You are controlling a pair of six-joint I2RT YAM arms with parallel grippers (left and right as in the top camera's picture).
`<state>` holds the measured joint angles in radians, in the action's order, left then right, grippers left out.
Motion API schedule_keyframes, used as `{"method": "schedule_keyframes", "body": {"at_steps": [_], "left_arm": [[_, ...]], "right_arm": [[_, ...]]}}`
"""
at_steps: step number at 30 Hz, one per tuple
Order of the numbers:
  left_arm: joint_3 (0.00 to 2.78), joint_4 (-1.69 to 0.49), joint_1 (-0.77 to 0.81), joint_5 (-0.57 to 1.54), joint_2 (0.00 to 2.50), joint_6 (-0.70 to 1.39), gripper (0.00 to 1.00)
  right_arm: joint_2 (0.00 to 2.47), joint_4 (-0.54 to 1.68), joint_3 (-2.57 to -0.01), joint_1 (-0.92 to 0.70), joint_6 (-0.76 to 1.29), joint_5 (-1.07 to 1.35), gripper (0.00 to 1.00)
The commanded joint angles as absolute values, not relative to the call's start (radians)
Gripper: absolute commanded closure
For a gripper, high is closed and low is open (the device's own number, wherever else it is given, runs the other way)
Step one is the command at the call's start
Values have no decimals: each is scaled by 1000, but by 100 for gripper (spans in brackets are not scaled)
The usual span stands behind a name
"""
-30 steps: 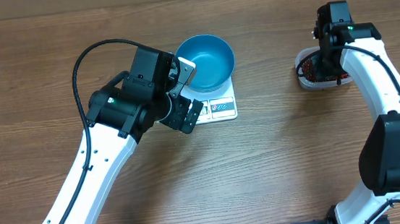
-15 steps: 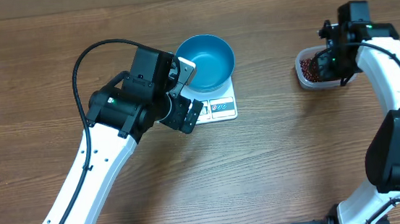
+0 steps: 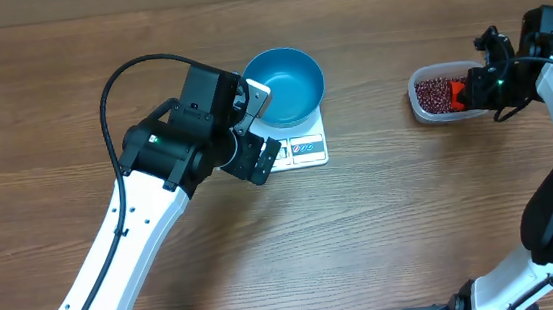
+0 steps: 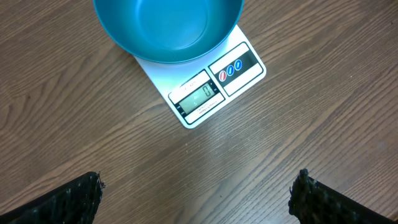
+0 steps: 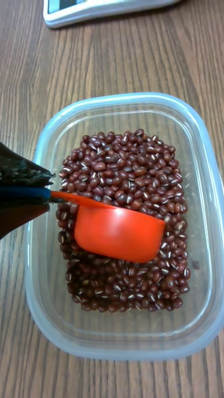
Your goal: Scoop item into bowl and weigh 150g on scale
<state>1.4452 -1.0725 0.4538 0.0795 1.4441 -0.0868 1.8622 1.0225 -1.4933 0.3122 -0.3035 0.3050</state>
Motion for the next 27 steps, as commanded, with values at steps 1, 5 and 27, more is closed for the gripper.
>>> {"method": "schedule_keyframes", "body": {"at_steps": [1,5,27], "left_arm": [[1438,-1069,453,94,1451,-109,1],[1438,-1069,453,94,1451,-109,0],[1438,-1069,453,94,1451,-109,0]], "right_arm": [[1874,1028,-1503,315,-334,395,96],[1876,1030,-1491,316,-349,416,97],[1942,1042,-1492,343,-342,533,96]]}}
